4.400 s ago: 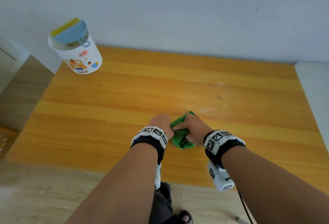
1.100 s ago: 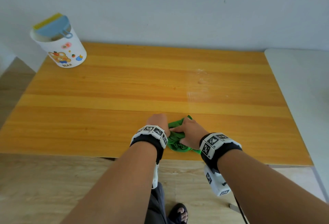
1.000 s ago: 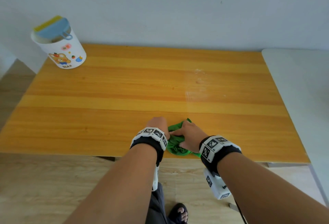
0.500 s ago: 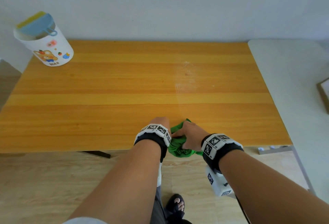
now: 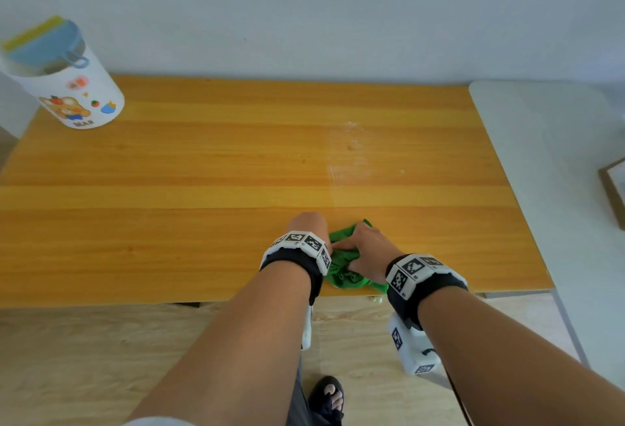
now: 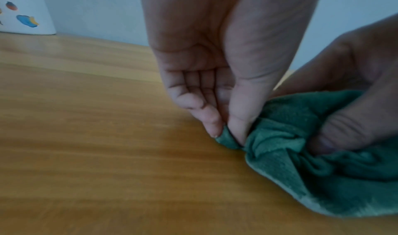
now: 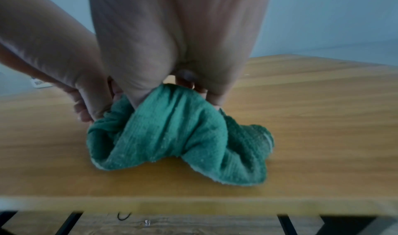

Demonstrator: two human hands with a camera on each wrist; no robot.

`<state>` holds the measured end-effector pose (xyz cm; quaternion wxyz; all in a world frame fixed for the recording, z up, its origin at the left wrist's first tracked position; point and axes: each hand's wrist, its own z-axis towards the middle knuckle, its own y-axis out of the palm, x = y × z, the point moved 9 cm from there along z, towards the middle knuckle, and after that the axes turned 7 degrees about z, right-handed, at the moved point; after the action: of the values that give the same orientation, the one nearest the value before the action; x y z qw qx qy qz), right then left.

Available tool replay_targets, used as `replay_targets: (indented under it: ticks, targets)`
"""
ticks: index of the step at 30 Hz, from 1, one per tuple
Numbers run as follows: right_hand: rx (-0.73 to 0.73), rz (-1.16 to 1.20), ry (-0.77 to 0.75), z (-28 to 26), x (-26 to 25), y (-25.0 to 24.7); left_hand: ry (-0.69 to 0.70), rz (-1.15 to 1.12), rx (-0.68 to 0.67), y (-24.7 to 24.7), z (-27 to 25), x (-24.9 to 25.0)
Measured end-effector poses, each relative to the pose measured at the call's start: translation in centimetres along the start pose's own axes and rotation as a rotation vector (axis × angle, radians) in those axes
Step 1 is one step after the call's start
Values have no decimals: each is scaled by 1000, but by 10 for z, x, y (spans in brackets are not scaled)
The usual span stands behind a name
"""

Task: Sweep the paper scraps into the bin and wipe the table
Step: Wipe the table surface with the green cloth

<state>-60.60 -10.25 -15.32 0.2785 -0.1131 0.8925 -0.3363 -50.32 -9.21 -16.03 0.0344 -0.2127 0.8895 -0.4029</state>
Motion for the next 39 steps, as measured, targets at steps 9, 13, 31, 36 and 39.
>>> replay_targets:
  ticks: [9, 13, 31, 36, 39]
  targets:
    - [16, 36, 5, 39, 4, -35, -25, -47, 29, -35, 34, -2]
    - [23, 59, 9, 58, 4, -55, -21, -48, -9, -54, 56, -1]
    - [31, 81, 27, 146, 8, -145, -24, -29, -25, -145, 146, 2]
    - [53, 98, 46, 164, 13, -163, -3, -39, -20, -164, 165, 5]
    - [76, 106, 47, 174, 14, -175, 3, -33, 9, -173, 176, 6]
